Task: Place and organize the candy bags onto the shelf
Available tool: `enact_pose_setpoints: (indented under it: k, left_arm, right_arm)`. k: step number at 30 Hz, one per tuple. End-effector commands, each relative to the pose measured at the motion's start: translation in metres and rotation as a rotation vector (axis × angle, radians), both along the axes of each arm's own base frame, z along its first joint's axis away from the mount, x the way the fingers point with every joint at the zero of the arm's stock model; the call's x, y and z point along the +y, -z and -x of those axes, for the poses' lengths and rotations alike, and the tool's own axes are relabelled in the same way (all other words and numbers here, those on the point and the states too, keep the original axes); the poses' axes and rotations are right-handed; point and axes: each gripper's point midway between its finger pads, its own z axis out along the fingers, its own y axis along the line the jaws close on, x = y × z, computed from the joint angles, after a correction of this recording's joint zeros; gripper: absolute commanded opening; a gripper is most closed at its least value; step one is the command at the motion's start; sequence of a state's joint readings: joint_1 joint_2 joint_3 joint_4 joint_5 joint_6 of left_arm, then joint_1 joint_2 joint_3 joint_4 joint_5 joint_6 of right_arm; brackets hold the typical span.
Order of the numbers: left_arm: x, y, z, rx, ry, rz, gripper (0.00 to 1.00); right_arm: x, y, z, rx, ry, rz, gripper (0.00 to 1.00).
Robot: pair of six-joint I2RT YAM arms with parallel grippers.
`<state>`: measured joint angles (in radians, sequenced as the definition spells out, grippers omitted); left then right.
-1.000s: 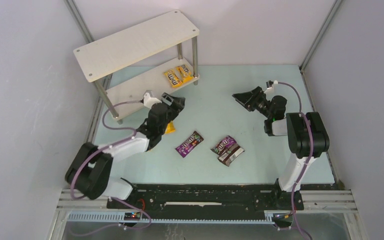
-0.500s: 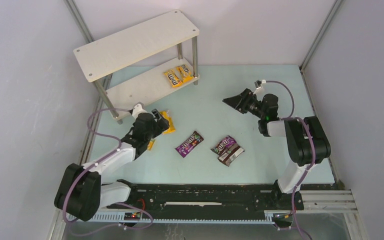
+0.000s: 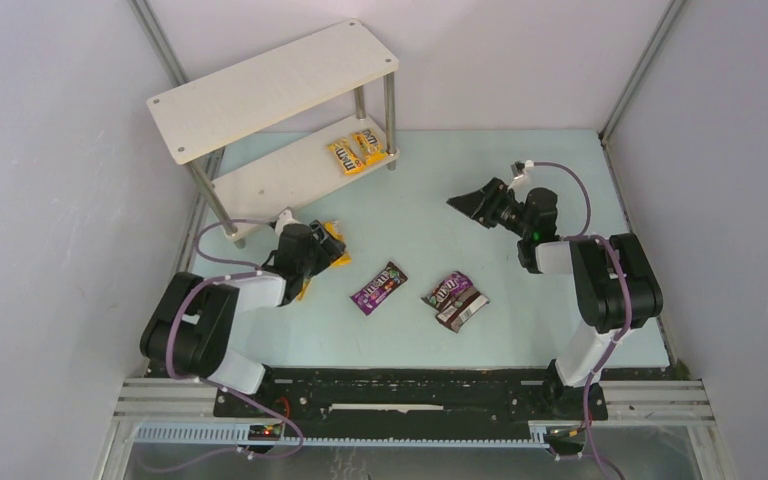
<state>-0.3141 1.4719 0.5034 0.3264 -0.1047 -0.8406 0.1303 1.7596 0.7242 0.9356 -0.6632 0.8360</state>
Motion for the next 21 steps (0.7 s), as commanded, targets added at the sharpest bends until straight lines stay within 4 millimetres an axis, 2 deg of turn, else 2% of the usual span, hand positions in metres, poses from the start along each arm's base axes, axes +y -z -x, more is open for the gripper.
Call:
enact_pose_setpoints:
  k: [1,7,11,17,21]
  left_arm:
    - [-0.0066,0.0169,0.0029,0.029,0.016,0.062,0.71]
    - [-0.0087,0.0224,0.0125,0.031,0.033,0.084,0.59]
    - [-0.0095,0.0259,0.0077,0.043,0.03,0.087,0.49]
    - [-0.0148,0.0264,0.0062,0.04,0.037,0.12,0.42]
    - [-0.0142,0.0232,0.0053,0.021,0.035,0.121,0.33]
  right_arm:
    - [-0.0036,-0.0163,0.0,-0.065,0.002,-0.008,0.71]
    - [-0.0046,-0.0174,-0.001,-0.067,0.005,-0.016,0.71]
    - [-0.0049,-0.0155,-0.0016,-0.061,0.006,-0.022,0.72]
    - [-0.0062,-0.0147,-0.0019,-0.058,0.011,-0.014,0.71]
    - [-0.0069,-0.014,-0.0022,-0.055,0.013,-0.013,0.71]
